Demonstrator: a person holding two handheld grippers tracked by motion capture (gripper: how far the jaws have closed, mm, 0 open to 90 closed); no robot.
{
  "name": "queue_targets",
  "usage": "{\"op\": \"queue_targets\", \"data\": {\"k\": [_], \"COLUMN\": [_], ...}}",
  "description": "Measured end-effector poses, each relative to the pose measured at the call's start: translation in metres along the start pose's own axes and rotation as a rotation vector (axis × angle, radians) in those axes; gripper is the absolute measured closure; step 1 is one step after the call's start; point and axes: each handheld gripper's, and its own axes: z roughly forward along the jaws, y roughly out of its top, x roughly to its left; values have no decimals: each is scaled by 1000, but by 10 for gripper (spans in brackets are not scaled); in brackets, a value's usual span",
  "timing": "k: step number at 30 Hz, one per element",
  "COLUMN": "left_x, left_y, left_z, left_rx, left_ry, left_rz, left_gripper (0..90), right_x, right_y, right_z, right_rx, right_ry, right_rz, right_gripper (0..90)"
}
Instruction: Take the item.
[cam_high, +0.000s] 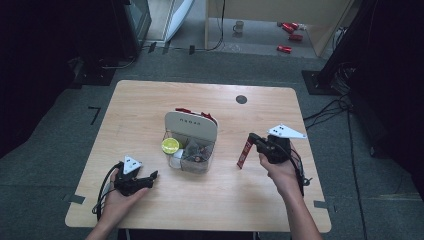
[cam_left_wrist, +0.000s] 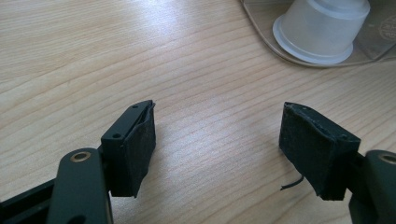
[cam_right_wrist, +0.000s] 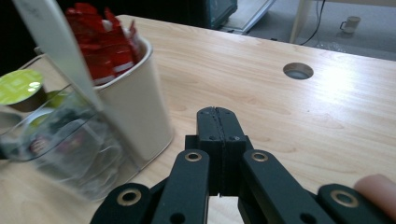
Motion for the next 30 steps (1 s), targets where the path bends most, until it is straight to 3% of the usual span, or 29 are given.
{"op": "queue_targets", "data": {"k": [5,12,23,30], "left_x": [0,1,1,1], "left_y": [0,0,0,0], "left_z": [0,0,0,-1], "left_rx": [1,1,1,0], "left_ry": [-3,-7,-7,-8], "left_rz": [-2,-6,-5,-6], "left_gripper": [282,282,282,282], "right_x": [-9,-21,-41,-52], "right_y": [5,6,-8,-22], "right_z": [19,46,83,100], "right_rx": [1,-7,39,55], "right_ry": [-20,-11,-78,-113], "right_rz": [1,20,38,75], "right_gripper": [900,900,900,879]}}
